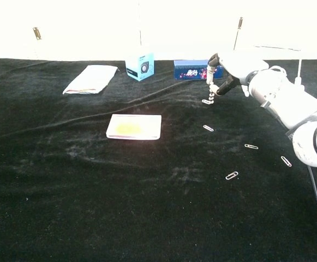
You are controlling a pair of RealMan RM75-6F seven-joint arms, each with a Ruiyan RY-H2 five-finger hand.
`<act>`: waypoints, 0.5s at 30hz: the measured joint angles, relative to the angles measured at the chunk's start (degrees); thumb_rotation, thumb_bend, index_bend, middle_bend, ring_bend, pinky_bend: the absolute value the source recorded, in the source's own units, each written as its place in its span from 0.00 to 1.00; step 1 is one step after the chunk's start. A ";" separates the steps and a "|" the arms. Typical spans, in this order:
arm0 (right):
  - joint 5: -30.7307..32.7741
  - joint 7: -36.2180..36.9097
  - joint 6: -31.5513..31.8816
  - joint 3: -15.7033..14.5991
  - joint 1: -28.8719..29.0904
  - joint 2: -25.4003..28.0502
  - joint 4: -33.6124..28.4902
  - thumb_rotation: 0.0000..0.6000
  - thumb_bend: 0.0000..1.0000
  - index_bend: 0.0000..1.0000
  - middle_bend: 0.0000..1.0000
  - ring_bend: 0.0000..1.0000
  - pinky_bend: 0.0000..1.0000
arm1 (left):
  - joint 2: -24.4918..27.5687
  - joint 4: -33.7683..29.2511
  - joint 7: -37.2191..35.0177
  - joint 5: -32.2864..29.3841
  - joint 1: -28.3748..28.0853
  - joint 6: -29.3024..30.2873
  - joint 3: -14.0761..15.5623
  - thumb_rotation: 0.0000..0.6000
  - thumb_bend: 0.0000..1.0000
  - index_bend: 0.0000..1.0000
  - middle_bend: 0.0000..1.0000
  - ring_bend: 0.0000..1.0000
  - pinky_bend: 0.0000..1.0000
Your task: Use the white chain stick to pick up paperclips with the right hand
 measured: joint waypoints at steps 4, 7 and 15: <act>-1.12 1.11 2.51 -0.80 -1.08 0.64 -1.95 1.00 0.48 0.91 0.19 0.06 0.00 | -0.07 -0.14 0.38 0.05 0.12 0.12 0.02 1.00 0.50 0.00 0.00 0.00 0.00; -2.09 1.48 4.80 -1.67 -2.58 1.62 -5.07 1.00 0.48 0.91 0.20 0.06 0.00 | -0.13 -0.51 0.94 0.21 0.27 0.48 0.04 1.00 0.50 0.00 0.00 0.00 0.00; -4.62 0.61 11.07 -4.90 -8.14 5.47 -17.27 1.00 0.48 0.91 0.20 0.07 0.00 | -0.08 -1.26 1.72 1.03 0.60 1.46 0.14 1.00 0.50 0.00 0.00 0.00 0.00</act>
